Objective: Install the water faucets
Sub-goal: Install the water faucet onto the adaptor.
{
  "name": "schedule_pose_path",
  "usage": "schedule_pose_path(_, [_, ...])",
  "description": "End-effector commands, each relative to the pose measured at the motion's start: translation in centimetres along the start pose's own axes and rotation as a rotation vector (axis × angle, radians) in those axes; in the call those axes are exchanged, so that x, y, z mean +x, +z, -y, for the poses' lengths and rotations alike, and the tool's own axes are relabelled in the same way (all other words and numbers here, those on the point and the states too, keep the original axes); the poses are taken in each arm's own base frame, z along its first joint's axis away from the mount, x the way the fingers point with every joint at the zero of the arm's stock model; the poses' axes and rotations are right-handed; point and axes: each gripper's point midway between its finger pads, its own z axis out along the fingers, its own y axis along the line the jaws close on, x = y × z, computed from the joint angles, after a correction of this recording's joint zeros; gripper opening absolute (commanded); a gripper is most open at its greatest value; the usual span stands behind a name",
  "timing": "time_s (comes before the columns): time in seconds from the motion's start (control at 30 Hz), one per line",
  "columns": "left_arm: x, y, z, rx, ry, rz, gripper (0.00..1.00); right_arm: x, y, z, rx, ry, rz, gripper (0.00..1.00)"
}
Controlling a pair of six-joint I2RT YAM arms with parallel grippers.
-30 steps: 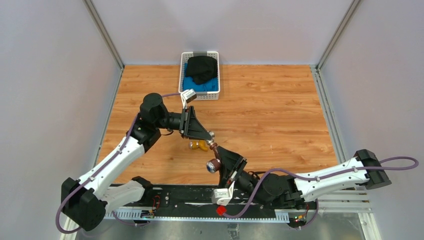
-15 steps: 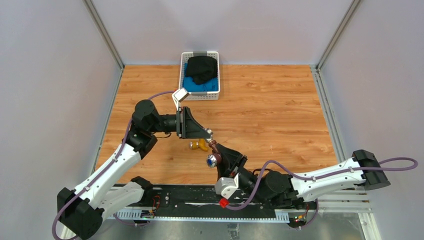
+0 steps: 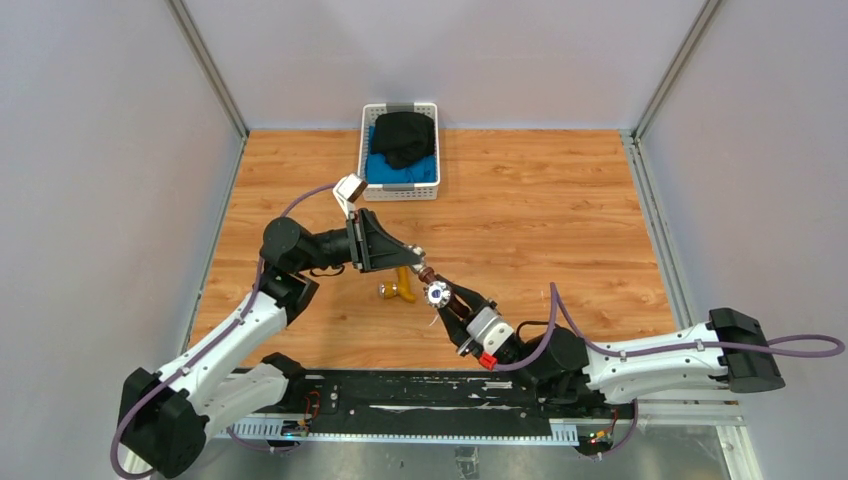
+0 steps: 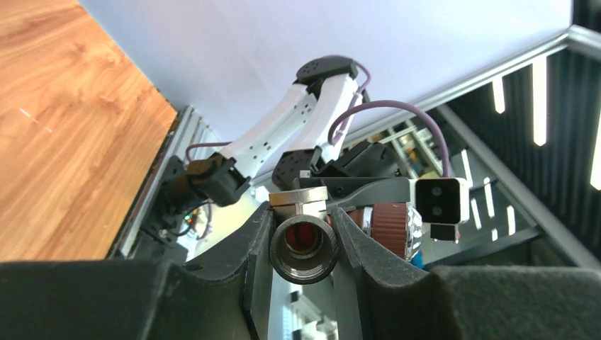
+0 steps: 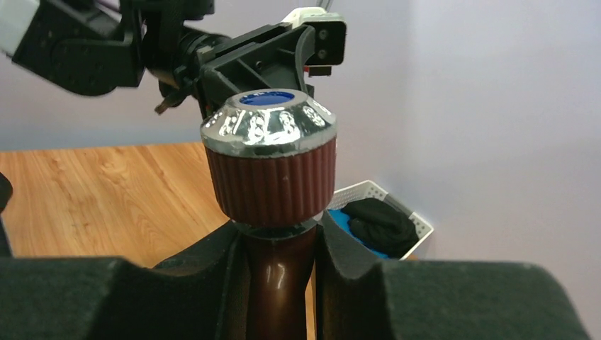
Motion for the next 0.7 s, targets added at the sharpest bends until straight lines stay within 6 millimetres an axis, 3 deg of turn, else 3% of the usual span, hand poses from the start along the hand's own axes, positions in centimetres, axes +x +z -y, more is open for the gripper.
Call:
schedule_pose_path(0.0, [0.8, -0.6, 3.9, 0.210, 0.025, 0.011, 0.00, -2.0, 0.9, 1.7, 0.080, 0.301, 0.111, 0.00])
schedule_pose_path(0.13, [0.2, -0.6, 4.2, 0.262, 0.005, 0.048, 0.00, -2.0, 1.2, 2.0, 0.100, 0.322, 0.126, 0.00])
schedule_pose_path(0.27, [-0.9, -0.3, 3.7, 0.219, 0.001, 0.112, 0.00, -1.3, 1.5, 1.7, 0.100, 0.219, 0.110, 0.00])
schedule_pose_path(0.67, [-2.3, 0.0, 3.0, 0.147, -0.097, 0.183, 0.00, 1.0, 1.4, 0.1, 0.022, -0.421, 0.105, 0.00])
